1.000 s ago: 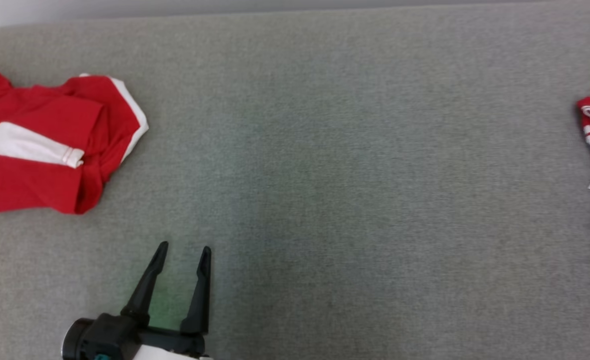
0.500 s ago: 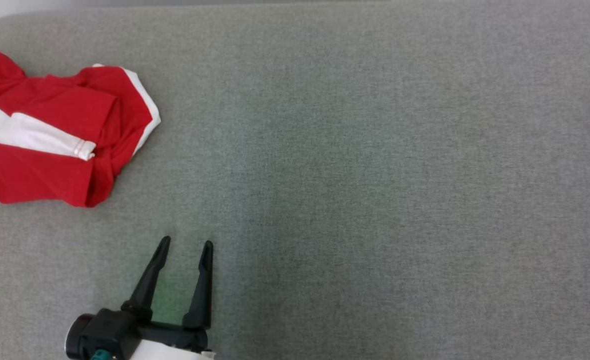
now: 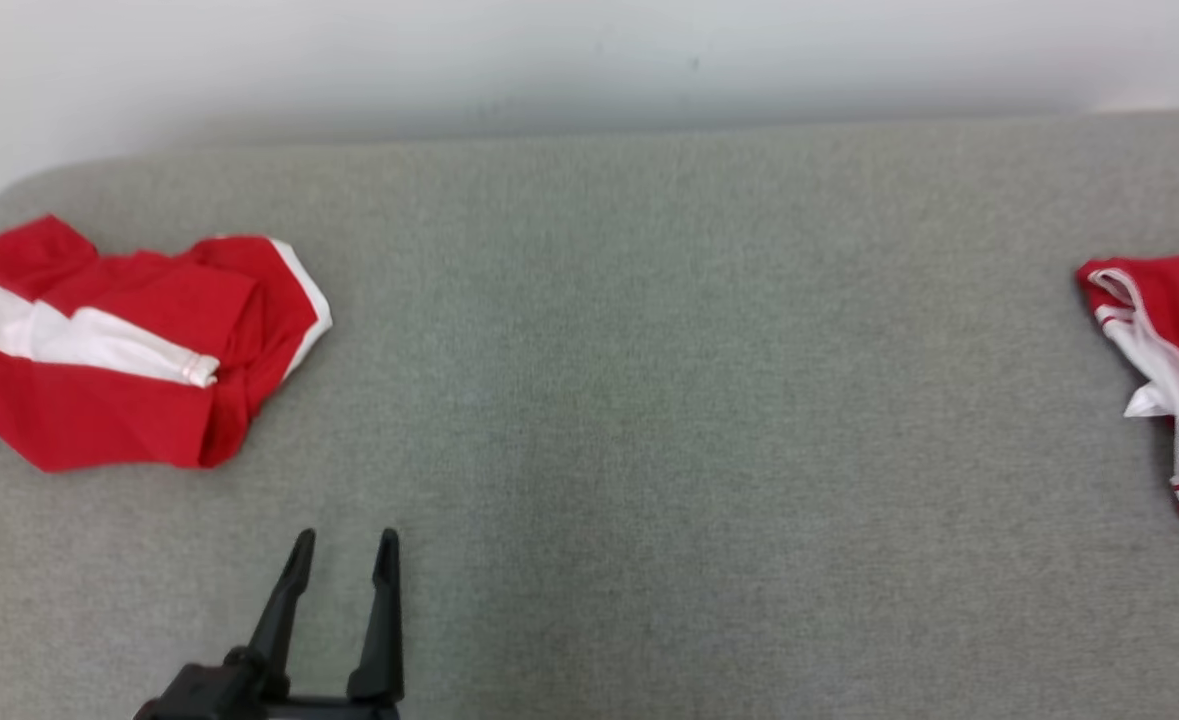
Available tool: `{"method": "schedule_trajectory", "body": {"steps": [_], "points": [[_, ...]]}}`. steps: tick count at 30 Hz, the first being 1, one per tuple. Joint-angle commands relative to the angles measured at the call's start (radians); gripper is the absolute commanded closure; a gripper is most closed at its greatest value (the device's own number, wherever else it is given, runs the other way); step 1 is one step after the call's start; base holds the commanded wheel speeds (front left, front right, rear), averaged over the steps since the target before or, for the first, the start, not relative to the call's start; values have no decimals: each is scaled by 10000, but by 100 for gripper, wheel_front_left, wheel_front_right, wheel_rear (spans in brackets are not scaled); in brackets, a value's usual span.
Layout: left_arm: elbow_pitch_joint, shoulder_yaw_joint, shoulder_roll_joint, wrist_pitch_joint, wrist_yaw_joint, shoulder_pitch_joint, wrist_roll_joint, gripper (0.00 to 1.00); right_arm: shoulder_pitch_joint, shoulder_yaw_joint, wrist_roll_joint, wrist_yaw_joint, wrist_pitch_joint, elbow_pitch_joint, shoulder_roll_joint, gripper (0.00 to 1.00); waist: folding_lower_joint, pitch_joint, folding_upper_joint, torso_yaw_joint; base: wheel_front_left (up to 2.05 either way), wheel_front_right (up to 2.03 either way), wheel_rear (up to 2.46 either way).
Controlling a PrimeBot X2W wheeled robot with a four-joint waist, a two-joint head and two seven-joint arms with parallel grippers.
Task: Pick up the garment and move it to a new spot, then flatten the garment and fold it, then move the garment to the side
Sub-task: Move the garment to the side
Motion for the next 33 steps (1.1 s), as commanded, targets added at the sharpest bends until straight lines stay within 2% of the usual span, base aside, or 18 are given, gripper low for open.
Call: {"method": "schedule_trajectory", "body": {"steps": [1,4,7,8,11,14,17,20,24,33], "points": [[23,76,35,-3,96,249,-91,0,611,-413,-224,-23,-83,-742,41,0,0,-698,-1,-119,0,0,0],[61,166,34,-3,169,462,-132,0,2012,-1557,-772,-23,-62,-2458,398,0,0,-1094,-1,-152,0,0,0],[109,253,34,-3,208,655,-171,0,3588,-2890,-1678,-23,-66,-4386,1255,0,0,-1484,-1,-137,0,0,0],[109,253,34,-3,208,655,-171,0,3588,-2890,-1678,-23,-66,-4386,1255,0,0,-1484,-1,-137,0,0,0],[132,296,34,-3,265,872,-204,0,5167,-3858,-2680,-23,-69,-6252,2481,0,0,-1829,-1,-108,0,0,0],[188,246,34,-3,281,1010,-221,0,6492,-4329,-3430,-23,-68,-7929,3739,0,0,-2101,-1,-19,0,0,0],[259,243,36,-3,297,1118,-246,0,7530,-4240,-3900,-23,-55,-9006,4660,0,0,-2353,-1,76,0,0,0],[358,222,34,-3,262,1238,-203,0,8234,-4048,-4168,-23,-56,-9558,5272,0,0,-2564,-1,202,0,0,0],[469,290,32,-3,240,1321,-146,0,8869,-3593,-4337,-23,-56,-9724,5677,0,0,-2743,-1,404,0,0,0],[756,265,34,-3,127,1290,-48,0,9434,-3185,-4135,-23,-57,-9231,6011,0,0,-2930,-1,755,0,0,0]]}}
